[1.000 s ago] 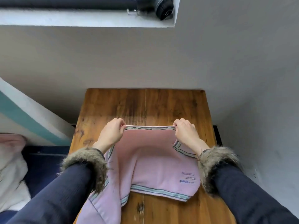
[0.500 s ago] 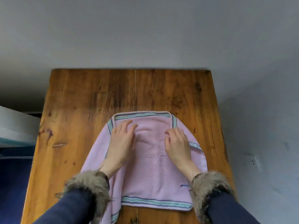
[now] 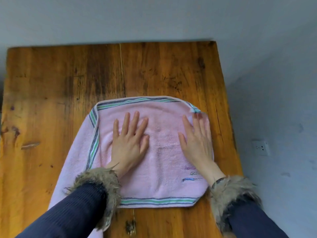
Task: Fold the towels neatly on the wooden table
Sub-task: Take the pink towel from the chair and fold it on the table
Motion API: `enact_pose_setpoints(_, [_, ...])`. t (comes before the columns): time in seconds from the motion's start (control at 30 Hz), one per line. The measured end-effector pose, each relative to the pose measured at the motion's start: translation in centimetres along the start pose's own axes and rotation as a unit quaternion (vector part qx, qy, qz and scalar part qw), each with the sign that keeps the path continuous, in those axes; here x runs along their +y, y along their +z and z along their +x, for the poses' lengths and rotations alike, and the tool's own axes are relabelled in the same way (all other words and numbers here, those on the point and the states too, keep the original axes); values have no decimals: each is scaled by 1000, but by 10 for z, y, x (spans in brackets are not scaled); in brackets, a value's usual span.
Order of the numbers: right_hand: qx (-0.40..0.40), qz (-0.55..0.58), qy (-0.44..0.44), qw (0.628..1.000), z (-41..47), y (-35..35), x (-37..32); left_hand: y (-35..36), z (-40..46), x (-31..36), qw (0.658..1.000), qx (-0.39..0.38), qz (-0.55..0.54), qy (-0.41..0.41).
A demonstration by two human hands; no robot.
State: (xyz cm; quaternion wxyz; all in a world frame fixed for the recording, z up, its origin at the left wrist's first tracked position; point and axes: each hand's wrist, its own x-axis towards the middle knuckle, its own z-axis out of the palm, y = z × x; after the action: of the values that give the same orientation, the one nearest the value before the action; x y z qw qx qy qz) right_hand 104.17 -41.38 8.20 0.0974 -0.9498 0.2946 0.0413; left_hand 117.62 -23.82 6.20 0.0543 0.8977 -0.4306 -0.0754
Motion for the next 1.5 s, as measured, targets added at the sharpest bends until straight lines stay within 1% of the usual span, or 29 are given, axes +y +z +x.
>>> enact_pose_setpoints(0.1, [-30, 14, 53, 998, 27, -16, 21, 0, -1, 1, 1000, 5, -5, -8])
enact_pose_setpoints(0.17, [-23, 35, 85, 996, 34, -20, 27, 0, -1, 1, 1000, 9, -2, -8])
enact_pose_setpoints(0.27, [42, 80, 62, 994, 20, -17, 19, -1, -2, 1, 1000, 1, 6, -9])
enact_pose_setpoints(0.3, [51, 92, 48, 993, 7, -13, 13, -1, -2, 1, 1000, -6, 6, -11])
enact_pose_setpoints(0.37, [45, 112, 24, 992, -25, -2, 4, -5, -1, 5, 999, -25, -5, -27])
enact_pose_setpoints(0.43, [20, 121, -1, 993, -58, 7, 3, -10, 2, 12, 998, -36, -31, -46])
enact_pose_setpoints(0.47, [16, 135, -4, 991, -72, 8, 7, -13, 2, 18, 998, -31, -36, -39])
enact_pose_setpoints(0.5, [20, 166, 15, 986, -83, 6, 12, -15, 1, 24, 999, -24, -30, -21])
enact_pose_setpoints(0.53, [26, 217, 63, 974, -90, 0, 17, -16, -3, 33, 1000, -20, -22, 1])
enact_pose_setpoints(0.6, [32, 336, 185, 923, -98, -15, 26, -12, -18, 52, 999, -27, -18, 36])
enact_pose_setpoints(0.67, [20, 406, 272, 872, -98, -24, 33, -1, -38, 73, 997, -53, -19, 51])
enact_pose_setpoints(0.77, [-47, 484, 322, 812, -94, -26, 40, 12, -54, 92, 996, -83, -1, 30])
enact_pose_setpoints(0.8, [-67, 501, 325, 799, -94, -25, 43, 14, -53, 95, 996, -82, 3, 19])
enact_pose_setpoints(0.83, [-87, 509, 320, 794, -94, -26, 46, 14, -51, 96, 997, -80, 4, 13])
enact_pose_setpoints(0.87, [-109, 505, 306, 800, -95, -27, 49, 14, -49, 98, 997, -81, 3, 10])
enact_pose_setpoints(0.9, [-133, 489, 285, 814, -96, -30, 52, 14, -47, 99, 997, -82, 2, 10])
enact_pose_setpoints(0.97, [-160, 434, 244, 853, -100, -35, 60, 14, -45, 102, 996, -88, 0, 6])
enact_pose_setpoints(1.03, [-138, 344, 218, 903, -103, -39, 68, 14, -43, 108, 996, -91, 0, -4])
enact_pose_setpoints(1.1, [-103, 281, 209, 931, -103, -41, 78, 14, -41, 116, 996, -93, 1, -16])
enact_pose_setpoints(1.2, [-68, 237, 204, 947, -100, -40, 86, 14, -36, 122, 995, -97, -22, -12])
enact_pose_setpoints(1.3, [-69, 158, 211, 962, -95, -42, 79, 1, -41, 116, 995, -95, -36, 17])
enact_pose_setpoints(1.4, [-28, 92, 142, 985, -97, -39, 54, -18, -59, 98, 996, -70, -54, 2])
enact_pose_setpoints(1.5, [-31, 74, 51, 996, -98, -29, 15, -33, -88, 67, 993, -49, -82, -75])
